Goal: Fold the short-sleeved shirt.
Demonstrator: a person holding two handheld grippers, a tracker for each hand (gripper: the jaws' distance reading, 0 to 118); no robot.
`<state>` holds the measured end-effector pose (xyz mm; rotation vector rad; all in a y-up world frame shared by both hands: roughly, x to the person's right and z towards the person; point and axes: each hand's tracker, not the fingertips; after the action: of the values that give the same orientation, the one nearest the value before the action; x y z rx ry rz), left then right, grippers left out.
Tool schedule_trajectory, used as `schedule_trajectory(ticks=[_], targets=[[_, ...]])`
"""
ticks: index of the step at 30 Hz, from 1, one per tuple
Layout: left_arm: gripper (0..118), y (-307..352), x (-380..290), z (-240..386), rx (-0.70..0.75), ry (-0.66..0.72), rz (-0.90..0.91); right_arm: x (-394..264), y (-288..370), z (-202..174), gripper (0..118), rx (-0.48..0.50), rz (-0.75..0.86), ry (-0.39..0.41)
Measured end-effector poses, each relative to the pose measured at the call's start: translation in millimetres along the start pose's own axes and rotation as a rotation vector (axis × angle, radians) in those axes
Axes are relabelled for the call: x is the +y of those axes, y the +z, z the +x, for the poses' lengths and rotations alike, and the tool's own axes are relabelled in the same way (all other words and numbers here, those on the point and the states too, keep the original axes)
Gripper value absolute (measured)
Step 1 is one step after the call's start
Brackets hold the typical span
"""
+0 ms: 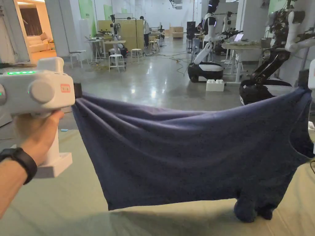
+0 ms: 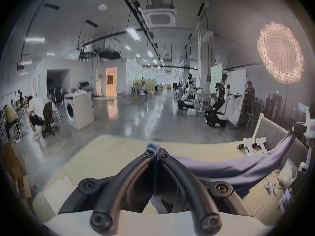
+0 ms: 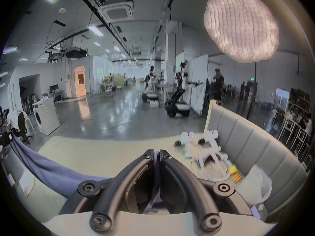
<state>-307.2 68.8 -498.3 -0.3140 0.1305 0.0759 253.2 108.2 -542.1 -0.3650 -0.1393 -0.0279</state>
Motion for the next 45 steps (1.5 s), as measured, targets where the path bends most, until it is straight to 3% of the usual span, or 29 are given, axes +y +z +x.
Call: schedule_trajectory(ticks=[3,5,13,16,19,21,33,34,35,37,38,42,45], targets=[[4,-1,-65,1,-0.042,0.075,-0.114,-65,-9,2,5,0.024,-0.106,-0.014],[4,17,-111,1,-0.090,0.098,-0.156,-111,1,9,5,0.079,-0.128,-0.068],[4,128,-265,-46,-0.164,0.195,-0.265,-278,107,49,5,0.123,-0.283,-0.033],[4,174,-308,-62,-0.160,0.203,-0.313,-331,153,68,5,0.117,-0.333,-0.063],[4,213,-342,-77,-0.140,0.229,-0.363,-376,184,92,5,0.093,-0.384,-0.149],[4,234,-360,-83,-0.142,0.228,-0.369,-397,204,105,5,0.089,-0.400,-0.212],[6,266,-410,-100,-0.133,0.208,-0.486,-440,240,127,5,0.021,-0.450,-0.191],[18,263,-413,-101,-0.133,0.198,-0.507,-444,238,126,9,0.020,-0.468,-0.175],[39,261,-417,-102,-0.126,0.199,-0.516,-450,236,124,19,0.019,-0.491,-0.153],[95,258,-424,-106,-0.112,0.212,-0.537,-459,233,123,71,0.009,-0.513,-0.132],[104,258,-425,-108,-0.109,0.226,-0.536,-463,232,124,75,0.011,-0.542,-0.130],[104,275,-405,-108,-0.091,0.233,-0.439,-461,246,124,74,0.000,-0.528,-0.135],[104,297,-372,-95,-0.094,0.172,-0.295,-440,268,115,74,0.044,-0.397,-0.126]])
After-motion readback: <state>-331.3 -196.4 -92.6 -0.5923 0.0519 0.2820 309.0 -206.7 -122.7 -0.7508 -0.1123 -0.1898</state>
